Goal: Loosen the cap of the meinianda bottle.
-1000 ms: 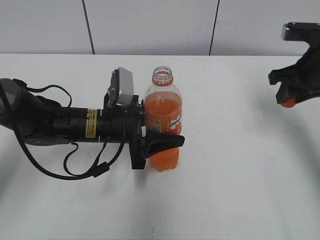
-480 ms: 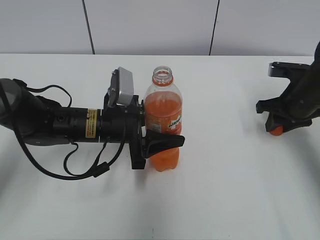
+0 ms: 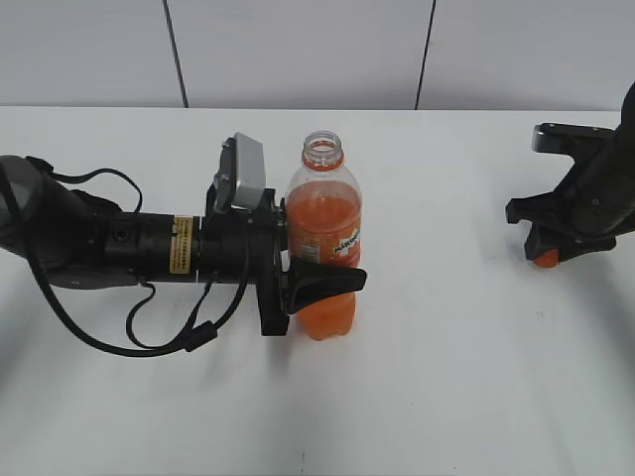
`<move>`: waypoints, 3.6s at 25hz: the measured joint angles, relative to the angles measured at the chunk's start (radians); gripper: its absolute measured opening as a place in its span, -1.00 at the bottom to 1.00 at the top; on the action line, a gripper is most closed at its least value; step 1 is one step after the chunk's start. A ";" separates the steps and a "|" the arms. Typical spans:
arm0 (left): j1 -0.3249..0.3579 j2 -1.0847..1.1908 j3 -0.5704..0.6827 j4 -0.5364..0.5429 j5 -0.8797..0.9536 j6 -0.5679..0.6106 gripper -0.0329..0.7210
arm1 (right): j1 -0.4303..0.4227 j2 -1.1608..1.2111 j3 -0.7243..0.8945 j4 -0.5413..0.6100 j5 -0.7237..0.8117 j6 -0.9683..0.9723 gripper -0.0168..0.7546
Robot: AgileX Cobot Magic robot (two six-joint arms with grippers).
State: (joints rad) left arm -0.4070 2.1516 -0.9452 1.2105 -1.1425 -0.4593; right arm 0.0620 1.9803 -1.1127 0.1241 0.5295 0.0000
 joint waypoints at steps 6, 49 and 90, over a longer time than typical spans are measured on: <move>0.000 0.000 0.000 0.000 0.000 0.000 0.19 | 0.000 0.000 0.000 0.011 0.000 0.000 0.02; 0.001 0.001 0.001 0.011 -0.053 -0.006 0.50 | -0.001 -0.077 -0.243 0.055 0.384 0.000 0.29; 0.045 -0.749 0.002 0.068 0.686 -0.480 0.66 | -0.001 -0.389 -0.243 0.080 0.452 0.000 0.29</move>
State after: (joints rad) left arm -0.3617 1.4021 -0.9431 1.2785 -0.4567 -0.9396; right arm 0.0608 1.5912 -1.3557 0.2036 0.9819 0.0000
